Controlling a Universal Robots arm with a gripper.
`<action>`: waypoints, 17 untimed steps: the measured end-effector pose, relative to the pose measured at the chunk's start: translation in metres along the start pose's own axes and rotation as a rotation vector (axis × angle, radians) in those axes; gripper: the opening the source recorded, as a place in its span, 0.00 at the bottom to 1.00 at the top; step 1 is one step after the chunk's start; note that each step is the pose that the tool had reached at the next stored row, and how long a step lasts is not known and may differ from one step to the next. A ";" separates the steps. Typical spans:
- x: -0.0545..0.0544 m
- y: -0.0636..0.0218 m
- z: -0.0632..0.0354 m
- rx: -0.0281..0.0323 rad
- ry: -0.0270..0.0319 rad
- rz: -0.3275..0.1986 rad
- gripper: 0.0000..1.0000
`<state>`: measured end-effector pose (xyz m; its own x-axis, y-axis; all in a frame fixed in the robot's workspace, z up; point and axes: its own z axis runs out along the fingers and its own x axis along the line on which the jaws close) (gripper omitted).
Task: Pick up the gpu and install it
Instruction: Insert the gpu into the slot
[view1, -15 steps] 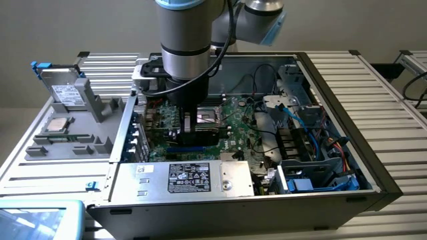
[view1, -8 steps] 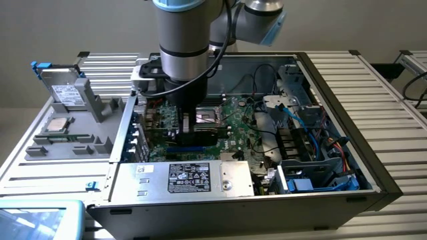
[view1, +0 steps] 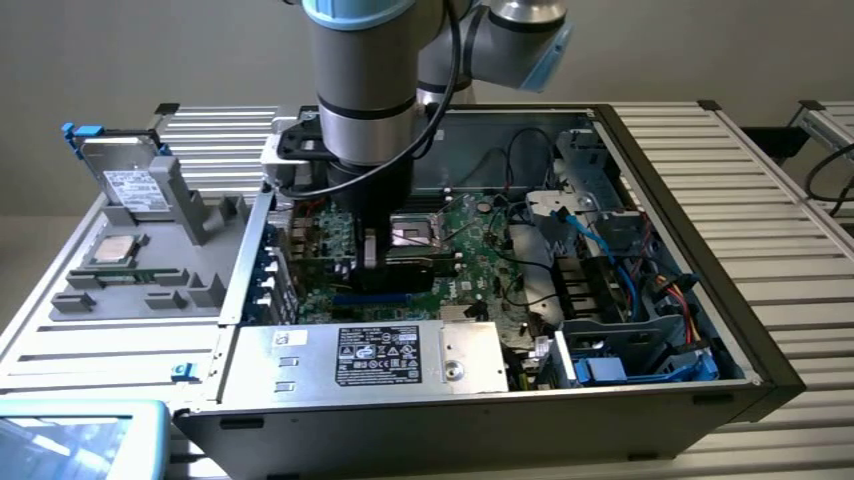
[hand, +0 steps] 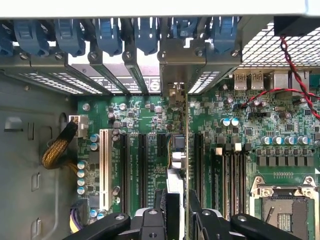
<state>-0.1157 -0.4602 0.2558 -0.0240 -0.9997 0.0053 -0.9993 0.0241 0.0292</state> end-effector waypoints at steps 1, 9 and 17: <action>0.000 0.0002 0.0004 -0.0002 -0.0008 0.000 0.28; -0.002 0.0011 0.0023 -0.0060 -0.0053 0.003 0.28; -0.002 0.0018 0.0031 -0.0108 -0.0052 0.003 0.28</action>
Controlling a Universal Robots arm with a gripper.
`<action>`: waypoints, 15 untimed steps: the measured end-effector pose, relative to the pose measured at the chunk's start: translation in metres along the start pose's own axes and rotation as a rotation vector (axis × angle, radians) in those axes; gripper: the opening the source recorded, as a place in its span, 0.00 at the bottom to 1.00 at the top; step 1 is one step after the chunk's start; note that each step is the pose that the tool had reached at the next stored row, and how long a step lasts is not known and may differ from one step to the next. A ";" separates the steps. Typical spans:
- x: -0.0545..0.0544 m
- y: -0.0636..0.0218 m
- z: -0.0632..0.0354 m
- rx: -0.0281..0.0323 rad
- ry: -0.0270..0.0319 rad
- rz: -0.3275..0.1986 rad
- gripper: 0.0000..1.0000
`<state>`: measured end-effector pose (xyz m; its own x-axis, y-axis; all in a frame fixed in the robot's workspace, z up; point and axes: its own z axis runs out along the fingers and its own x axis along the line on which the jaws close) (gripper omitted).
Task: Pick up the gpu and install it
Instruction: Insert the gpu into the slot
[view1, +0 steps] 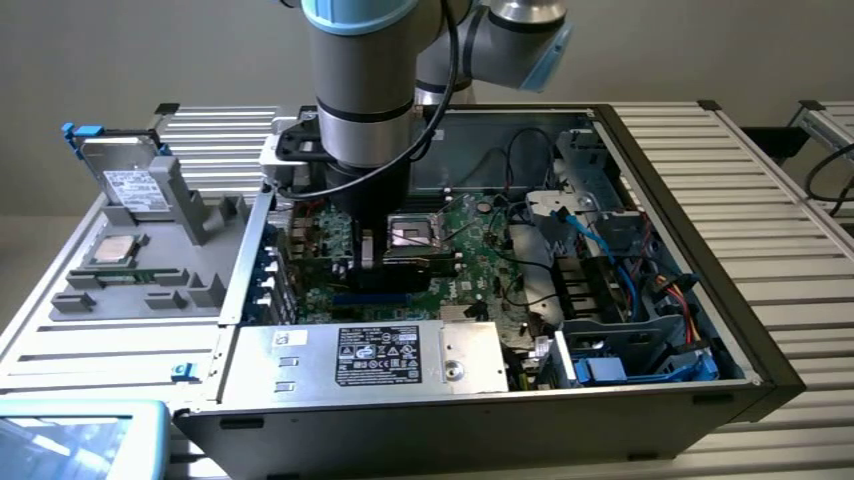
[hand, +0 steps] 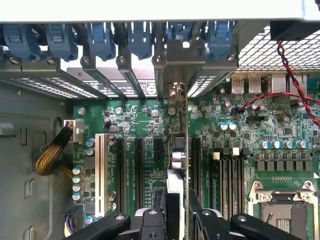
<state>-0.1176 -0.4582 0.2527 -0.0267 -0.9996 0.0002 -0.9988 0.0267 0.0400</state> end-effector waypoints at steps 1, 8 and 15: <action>0.000 0.0000 0.0004 0.0001 0.0000 0.000 0.28; 0.000 -0.0001 0.0034 0.0002 0.0037 0.000 0.28; 0.001 0.0000 0.0035 0.0001 0.0036 0.000 0.28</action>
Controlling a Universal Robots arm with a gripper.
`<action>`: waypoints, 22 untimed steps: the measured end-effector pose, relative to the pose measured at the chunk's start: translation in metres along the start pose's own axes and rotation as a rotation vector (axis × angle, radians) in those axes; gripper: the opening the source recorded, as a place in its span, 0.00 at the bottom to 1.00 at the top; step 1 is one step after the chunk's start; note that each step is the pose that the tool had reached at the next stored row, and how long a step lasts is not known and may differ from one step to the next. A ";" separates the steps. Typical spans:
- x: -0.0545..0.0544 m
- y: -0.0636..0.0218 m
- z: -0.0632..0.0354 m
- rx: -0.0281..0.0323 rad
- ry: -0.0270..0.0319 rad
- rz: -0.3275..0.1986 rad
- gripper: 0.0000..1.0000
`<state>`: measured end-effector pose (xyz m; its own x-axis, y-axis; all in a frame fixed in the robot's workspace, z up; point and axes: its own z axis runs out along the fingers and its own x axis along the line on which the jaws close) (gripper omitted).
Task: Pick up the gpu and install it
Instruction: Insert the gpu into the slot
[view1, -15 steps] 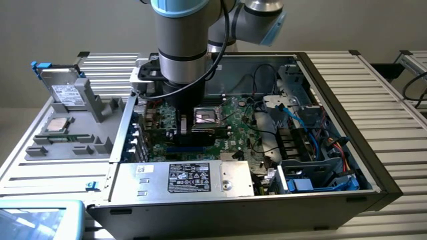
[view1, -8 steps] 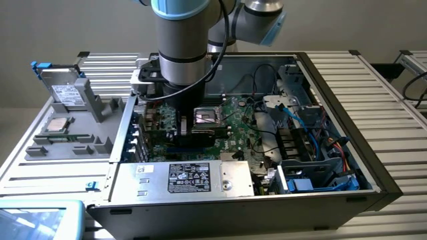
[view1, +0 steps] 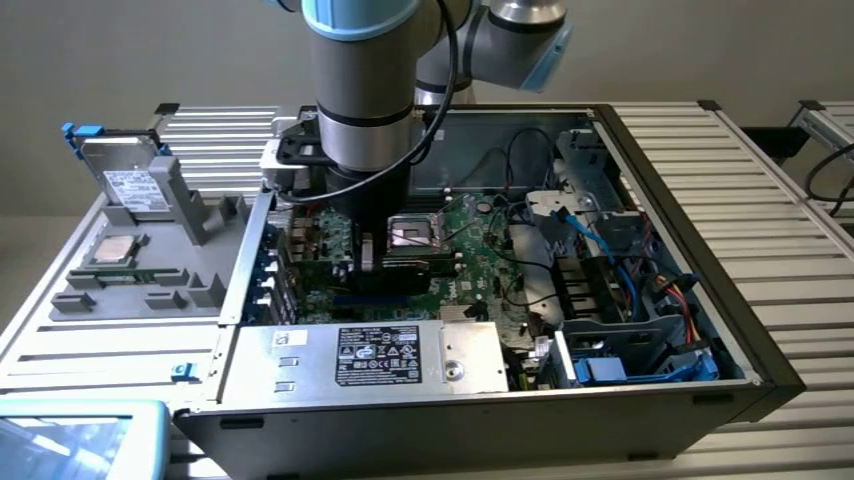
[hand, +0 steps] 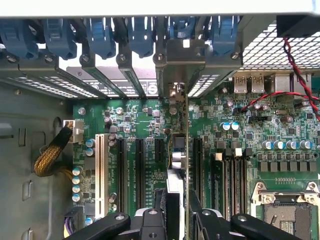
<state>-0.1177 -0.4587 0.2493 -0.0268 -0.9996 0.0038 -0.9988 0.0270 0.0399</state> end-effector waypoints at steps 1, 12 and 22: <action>0.000 0.0000 0.0000 0.0000 0.0000 0.000 0.28; 0.001 -0.0002 -0.0001 0.0004 0.0003 0.000 0.28; 0.001 -0.0002 0.0006 0.0014 0.0003 0.000 0.28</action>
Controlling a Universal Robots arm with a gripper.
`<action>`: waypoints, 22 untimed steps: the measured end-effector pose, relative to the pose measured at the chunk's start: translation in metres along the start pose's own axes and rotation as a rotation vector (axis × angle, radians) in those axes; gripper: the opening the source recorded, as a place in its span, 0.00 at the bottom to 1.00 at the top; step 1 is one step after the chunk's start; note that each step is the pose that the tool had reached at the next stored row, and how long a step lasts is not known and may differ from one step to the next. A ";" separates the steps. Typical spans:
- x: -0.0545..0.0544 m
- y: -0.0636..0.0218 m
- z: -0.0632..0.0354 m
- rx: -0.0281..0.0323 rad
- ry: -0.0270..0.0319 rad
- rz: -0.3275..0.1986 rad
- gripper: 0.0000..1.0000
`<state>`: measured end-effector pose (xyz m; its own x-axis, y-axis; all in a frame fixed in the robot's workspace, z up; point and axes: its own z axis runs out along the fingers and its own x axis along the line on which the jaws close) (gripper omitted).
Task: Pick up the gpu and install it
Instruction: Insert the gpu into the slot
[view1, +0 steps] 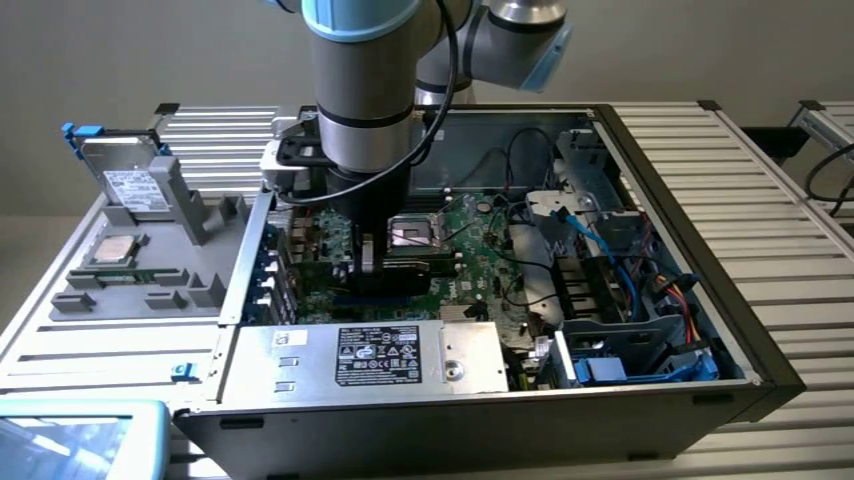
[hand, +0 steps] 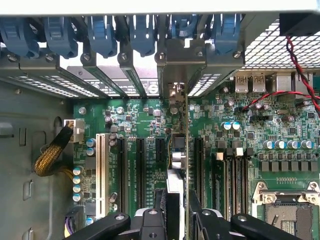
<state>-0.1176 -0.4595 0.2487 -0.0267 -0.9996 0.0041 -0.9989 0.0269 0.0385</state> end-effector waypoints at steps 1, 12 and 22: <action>0.000 0.0000 0.0000 0.0000 0.0000 0.000 0.28; -0.002 0.0007 0.0001 0.0007 0.0007 0.000 0.28; -0.002 0.0015 0.0024 0.0009 0.0012 0.000 0.28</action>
<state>-0.1192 -0.4574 0.2464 -0.0267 -0.9996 0.0053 -0.9989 0.0269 0.0377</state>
